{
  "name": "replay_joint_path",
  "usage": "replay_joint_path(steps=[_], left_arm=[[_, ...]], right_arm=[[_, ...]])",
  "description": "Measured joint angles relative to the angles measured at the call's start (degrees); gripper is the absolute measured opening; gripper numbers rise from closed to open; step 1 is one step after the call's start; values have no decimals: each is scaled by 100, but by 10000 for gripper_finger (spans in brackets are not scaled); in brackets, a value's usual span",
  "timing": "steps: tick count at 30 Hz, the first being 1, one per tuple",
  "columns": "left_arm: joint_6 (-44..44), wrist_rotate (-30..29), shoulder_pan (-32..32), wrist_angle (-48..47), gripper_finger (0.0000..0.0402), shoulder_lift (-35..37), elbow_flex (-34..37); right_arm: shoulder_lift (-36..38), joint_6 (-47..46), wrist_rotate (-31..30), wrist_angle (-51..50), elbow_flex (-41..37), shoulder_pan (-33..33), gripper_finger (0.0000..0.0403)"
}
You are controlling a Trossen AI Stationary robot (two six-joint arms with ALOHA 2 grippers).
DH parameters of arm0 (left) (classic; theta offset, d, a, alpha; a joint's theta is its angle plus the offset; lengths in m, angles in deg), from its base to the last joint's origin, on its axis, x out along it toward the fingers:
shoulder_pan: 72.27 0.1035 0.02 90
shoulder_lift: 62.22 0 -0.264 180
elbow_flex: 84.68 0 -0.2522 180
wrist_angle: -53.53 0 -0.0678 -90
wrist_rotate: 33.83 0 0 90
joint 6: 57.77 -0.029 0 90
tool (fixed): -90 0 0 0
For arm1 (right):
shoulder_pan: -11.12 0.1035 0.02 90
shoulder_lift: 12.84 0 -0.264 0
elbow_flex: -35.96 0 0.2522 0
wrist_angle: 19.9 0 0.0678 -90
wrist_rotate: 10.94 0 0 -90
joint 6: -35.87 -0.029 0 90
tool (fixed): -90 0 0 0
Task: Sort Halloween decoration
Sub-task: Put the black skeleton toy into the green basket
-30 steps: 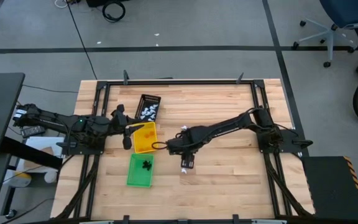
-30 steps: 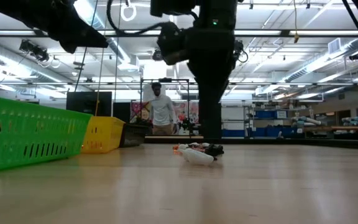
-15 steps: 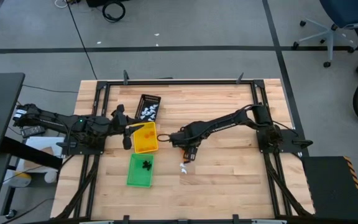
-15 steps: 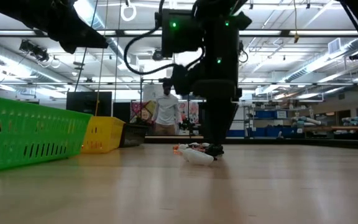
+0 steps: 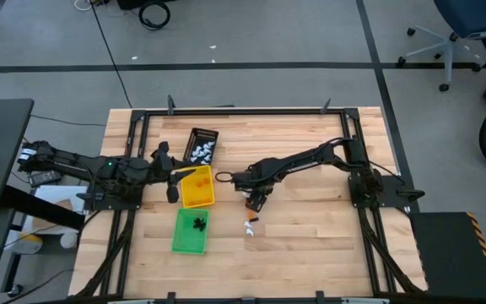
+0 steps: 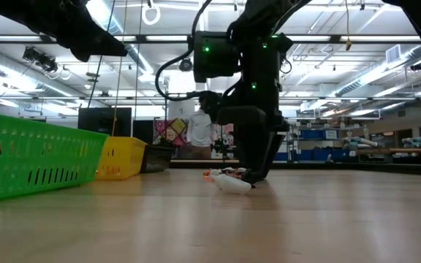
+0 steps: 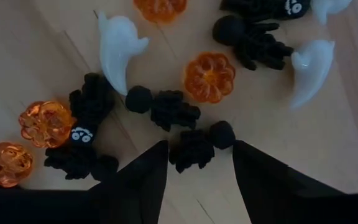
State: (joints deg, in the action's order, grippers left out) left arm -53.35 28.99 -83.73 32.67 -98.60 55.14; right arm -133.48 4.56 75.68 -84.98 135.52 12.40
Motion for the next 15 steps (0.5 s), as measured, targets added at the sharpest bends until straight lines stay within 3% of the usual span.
replay_joint_path(steps=[15], left_arm=[[-42,0,2,32,69,1,0]], right_arm=[[-1,416,-151,124,-9,64,96]])
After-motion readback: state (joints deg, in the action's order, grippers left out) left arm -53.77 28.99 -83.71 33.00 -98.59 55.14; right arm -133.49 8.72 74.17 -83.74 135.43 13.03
